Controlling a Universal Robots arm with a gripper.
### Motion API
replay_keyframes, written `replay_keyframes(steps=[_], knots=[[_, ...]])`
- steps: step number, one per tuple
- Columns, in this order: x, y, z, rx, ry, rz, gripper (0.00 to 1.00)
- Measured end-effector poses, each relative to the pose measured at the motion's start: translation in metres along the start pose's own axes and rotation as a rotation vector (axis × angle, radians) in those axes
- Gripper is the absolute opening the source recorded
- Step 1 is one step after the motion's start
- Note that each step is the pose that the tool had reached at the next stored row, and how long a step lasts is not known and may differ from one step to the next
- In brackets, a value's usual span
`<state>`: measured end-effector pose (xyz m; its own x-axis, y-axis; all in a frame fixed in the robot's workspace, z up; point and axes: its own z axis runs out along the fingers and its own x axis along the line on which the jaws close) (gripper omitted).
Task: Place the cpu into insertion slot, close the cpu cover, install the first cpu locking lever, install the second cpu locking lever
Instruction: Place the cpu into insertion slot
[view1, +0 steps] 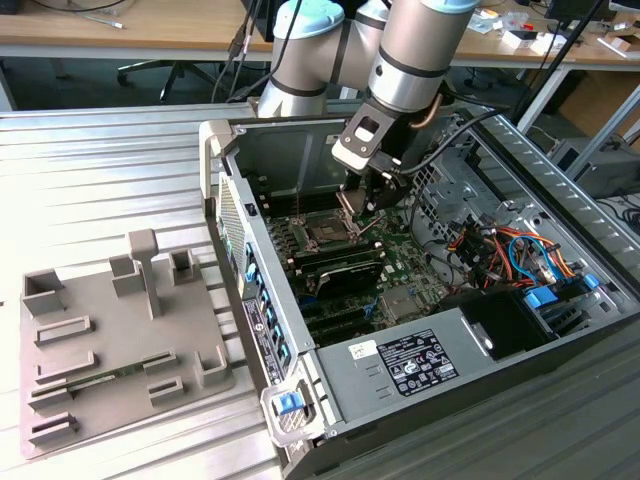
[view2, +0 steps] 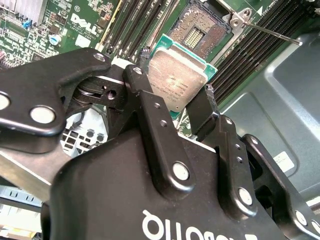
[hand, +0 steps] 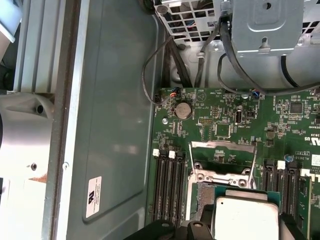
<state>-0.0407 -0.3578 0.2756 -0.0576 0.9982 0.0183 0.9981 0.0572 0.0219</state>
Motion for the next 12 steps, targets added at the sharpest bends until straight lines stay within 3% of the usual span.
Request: replay_keyframes(steps=[12], knots=[[0.0002,-0.0024,0.0006,0.0001,-0.0001,0.000,0.55]])
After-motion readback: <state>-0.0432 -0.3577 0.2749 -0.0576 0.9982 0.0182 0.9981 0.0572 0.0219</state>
